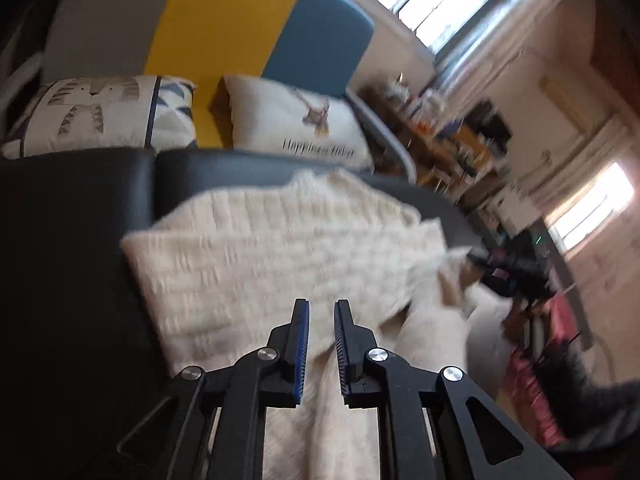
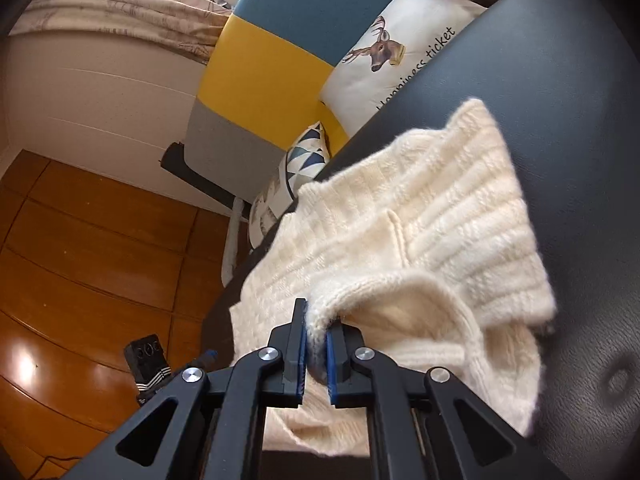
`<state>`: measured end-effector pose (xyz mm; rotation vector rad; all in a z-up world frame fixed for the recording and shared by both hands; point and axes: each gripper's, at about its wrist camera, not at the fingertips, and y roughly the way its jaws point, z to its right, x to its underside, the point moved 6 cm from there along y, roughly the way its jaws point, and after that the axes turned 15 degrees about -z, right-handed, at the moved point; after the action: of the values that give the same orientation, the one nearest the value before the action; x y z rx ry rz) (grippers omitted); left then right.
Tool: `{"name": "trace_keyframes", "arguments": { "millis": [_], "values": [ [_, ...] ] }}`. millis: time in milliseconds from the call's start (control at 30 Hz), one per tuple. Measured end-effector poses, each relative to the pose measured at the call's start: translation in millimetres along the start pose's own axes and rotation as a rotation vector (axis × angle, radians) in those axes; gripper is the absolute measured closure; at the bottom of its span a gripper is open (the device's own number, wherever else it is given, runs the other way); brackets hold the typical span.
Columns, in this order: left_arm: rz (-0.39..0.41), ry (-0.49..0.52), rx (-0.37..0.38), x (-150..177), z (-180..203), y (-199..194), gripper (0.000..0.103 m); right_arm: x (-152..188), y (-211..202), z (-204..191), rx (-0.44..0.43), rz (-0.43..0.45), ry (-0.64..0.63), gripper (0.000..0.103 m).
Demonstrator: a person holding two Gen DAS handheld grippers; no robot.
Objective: Fold clothes
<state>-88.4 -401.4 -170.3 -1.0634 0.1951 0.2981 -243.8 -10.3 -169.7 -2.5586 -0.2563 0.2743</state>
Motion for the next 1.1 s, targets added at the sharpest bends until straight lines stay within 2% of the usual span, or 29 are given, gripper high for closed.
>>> {"name": "trace_keyframes", "arguments": {
  "millis": [33, 133, 200, 267, 333, 433, 500, 533, 567, 633, 700, 767, 967, 1100],
  "values": [
    [-0.034, 0.013, 0.015, 3.7, 3.7, 7.2, 0.080, 3.6, -0.6, 3.1, 0.011, -0.004, 0.000, 0.096],
    [-0.136, 0.052, 0.059, 14.8, 14.8, 28.1, 0.076, 12.4, 4.9, 6.2, 0.033, -0.038, -0.004, 0.094],
    [-0.203, 0.078, 0.088, 22.3, 22.1, 41.7, 0.064, 16.4, 9.0, 9.0, 0.058, -0.053, 0.002, 0.094],
    [-0.233, 0.110, 0.110, 22.9, 33.4, 48.9, 0.053, 19.1, 12.6, 11.1, 0.061, -0.063, 0.013, 0.094],
    [-0.248, 0.129, 0.074, 21.3, 37.3, 59.3, 0.049, 21.0, 13.3, 12.2, 0.056, -0.062, 0.022, 0.094],
    [-0.251, 0.155, 0.033, 19.9, 39.7, 69.5, 0.049, 21.3, 13.9, 11.9, 0.060, -0.064, 0.024, 0.094],
    [-0.231, 0.177, 0.017, 22.2, 43.4, 69.4, 0.054, 20.9, 15.4, 12.2, 0.070, -0.066, 0.023, 0.094],
    [-0.220, 0.189, 0.010, 23.3, 45.3, 69.3, 0.083, 20.2, 17.4, 12.0, 0.077, -0.069, 0.021, 0.094],
    [-0.210, 0.200, 0.002, 24.4, 47.1, 69.2, 0.095, 19.6, 19.3, 11.8, 0.083, -0.071, 0.020, 0.094],
    [-0.185, 0.231, -0.042, 28.8, 54.1, 67.4, 0.096, 20.5, 20.6, 11.2, 0.104, -0.073, 0.013, 0.094],
    [-0.149, 0.239, -0.090, 35.1, 61.4, 65.6, 0.097, 21.5, 19.9, 10.3, 0.137, -0.066, 0.006, 0.094],
    [-0.081, 0.208, -0.082, 39.5, 67.1, 52.5, 0.098, 21.9, 9.7, 1.1, 0.145, -0.028, -0.023, 0.094],
    [0.291, 0.071, 0.032, 35.9, 76.1, -51.4, 0.098, 22.1, -26.3, -45.4, 0.079, 0.066, -0.122, 0.096],
    [0.467, 0.055, 0.039, 30.3, 78.1, -110.9, 0.098, 13.6, -42.5, -69.1, -0.003, 0.126, -0.145, 0.097]
  ]
}}
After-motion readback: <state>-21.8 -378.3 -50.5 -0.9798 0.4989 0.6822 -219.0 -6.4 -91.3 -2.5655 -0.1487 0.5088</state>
